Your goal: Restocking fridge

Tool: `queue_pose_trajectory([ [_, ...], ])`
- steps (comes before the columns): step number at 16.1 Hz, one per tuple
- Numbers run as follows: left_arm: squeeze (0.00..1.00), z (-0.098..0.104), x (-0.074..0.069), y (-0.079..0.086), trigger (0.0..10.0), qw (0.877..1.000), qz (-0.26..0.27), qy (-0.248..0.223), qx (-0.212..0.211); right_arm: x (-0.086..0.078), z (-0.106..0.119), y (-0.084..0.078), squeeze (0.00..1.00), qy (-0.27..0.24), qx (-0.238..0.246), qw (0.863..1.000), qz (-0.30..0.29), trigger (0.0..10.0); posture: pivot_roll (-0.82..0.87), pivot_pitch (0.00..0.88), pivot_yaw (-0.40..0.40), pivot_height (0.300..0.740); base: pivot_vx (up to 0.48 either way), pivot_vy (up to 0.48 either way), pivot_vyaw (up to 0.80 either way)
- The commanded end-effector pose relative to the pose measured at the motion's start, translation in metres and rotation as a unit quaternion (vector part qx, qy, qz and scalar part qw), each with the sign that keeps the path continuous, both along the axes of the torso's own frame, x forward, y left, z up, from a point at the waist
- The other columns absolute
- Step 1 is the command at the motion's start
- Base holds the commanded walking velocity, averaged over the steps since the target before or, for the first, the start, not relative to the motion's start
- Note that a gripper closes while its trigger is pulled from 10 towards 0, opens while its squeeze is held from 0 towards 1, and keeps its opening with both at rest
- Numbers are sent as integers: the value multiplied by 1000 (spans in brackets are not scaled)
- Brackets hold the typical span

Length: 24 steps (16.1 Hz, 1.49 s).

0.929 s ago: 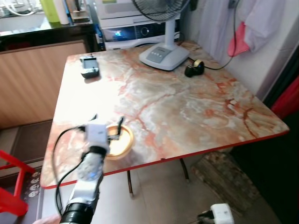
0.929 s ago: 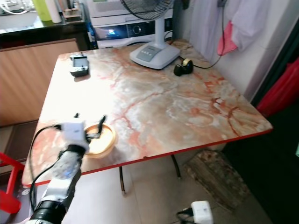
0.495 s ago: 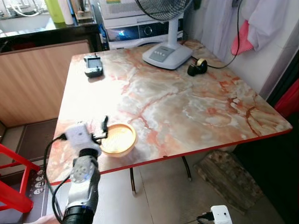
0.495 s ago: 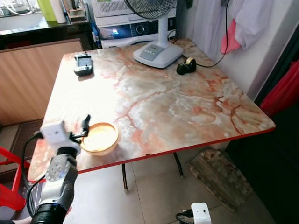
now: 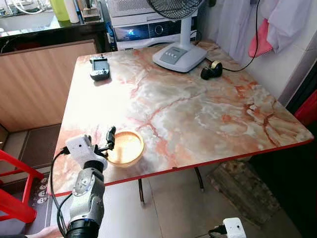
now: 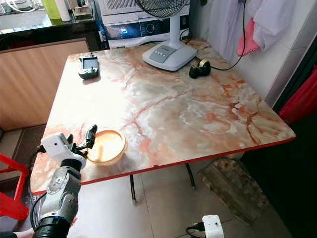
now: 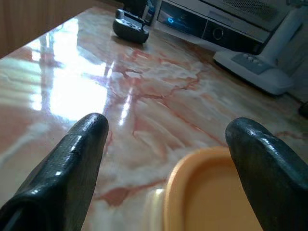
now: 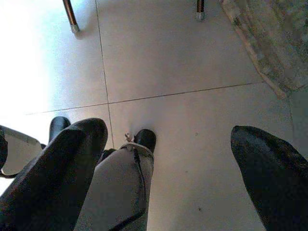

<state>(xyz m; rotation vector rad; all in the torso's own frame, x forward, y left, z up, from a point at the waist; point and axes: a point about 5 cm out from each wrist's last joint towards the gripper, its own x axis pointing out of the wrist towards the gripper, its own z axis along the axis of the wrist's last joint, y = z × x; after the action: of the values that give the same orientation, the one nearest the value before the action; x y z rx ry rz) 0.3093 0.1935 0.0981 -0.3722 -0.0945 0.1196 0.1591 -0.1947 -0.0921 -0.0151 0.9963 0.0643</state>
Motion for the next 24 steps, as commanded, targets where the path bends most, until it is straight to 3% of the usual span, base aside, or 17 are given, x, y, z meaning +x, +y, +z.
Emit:
queue_pose_trajectory([
  [1, 0, -15, -5, -2, 10000, 999, -17, 36, -36, -2, -1, 0, 0, 3, -1, 1000, -1, 10000, 31, 42, 32, 740, 0, 0, 0],
  [2, 0, -17, -6, -3, 10000, 998, -24, 42, -46, -2, -1, 0, 0, 3, -1, 1000, -1, 10000, 31, 42, 32, 740, 0, 0, 0],
  [3, 373, -20, -5, -6, 10000, 995, -43, 47, -73, -2, -1, 0, 0, 3, -1, 1000, 0, 10000, 33, 44, 30, 740, 0, 0, 0],
  [4, 855, -21, -5, -8, 10000, 994, -54, 45, -81, -2, -1, 1, 0, 2, 0, 1000, -1, 10000, 33, 44, 30, 740, 0, 0, 0],
  [6, 820, -21, -5, -9, 10000, 994, -58, 43, -87, -2, -1, 1, 0, 1, 0, 1000, -3, 10000, 32, 45, 31, 740, 0, 0, 0],
  [7, 596, -20, -5, -9, 10000, 993, -59, 40, -91, -1, -1, 1, 0, 0, 0, 1000, -2, 10000, 32, 45, 31, 740, 0, 0, 0],
  [8, 0, -20, -5, -9, 10000, 994, -61, 38, -87, -1, -1, 1, 0, -1, 0, 1000, -2, 10000, 32, 45, 31, 740, 0, 0, 0],
  [16, 0, -27, 1, -14, 10000, 990, -83, 57, -97, -1, 0, 0, 0, -1, -4, 1000, 1, 10000, 29, 40, 22, 740, 0, 0, 0],
  [17, 0, -28, 1, -15, 9529, 990, -85, 59, -100, -1, -1, 0, 0, -1, -4, 1000, 2, 10000, 28, 35, 22, 740, 0, 0, 0],
  [18, 0, -29, 2, -15, 3686, 989, -86, 62, -103, -2, -1, 0, 0, 0, -5, 1000, 3, 10000, 26, 32, 21, 740, 0, 0, 0],
  [19, 0, -30, 3, -16, 0, 989, -88, 63, -102, -2, -1, 0, 0, 0, -6, 1000, 6, 10000, 26, 27, 21, 740, 0, 0, 0],
  [24, 0, -30, 5, -17, 0, 989, -93, 63, -93, -2, -1, -1, 0, 3, -11, 1000, 19, 10000, 29, 27, 15, 740, 0, 0, 0],
])
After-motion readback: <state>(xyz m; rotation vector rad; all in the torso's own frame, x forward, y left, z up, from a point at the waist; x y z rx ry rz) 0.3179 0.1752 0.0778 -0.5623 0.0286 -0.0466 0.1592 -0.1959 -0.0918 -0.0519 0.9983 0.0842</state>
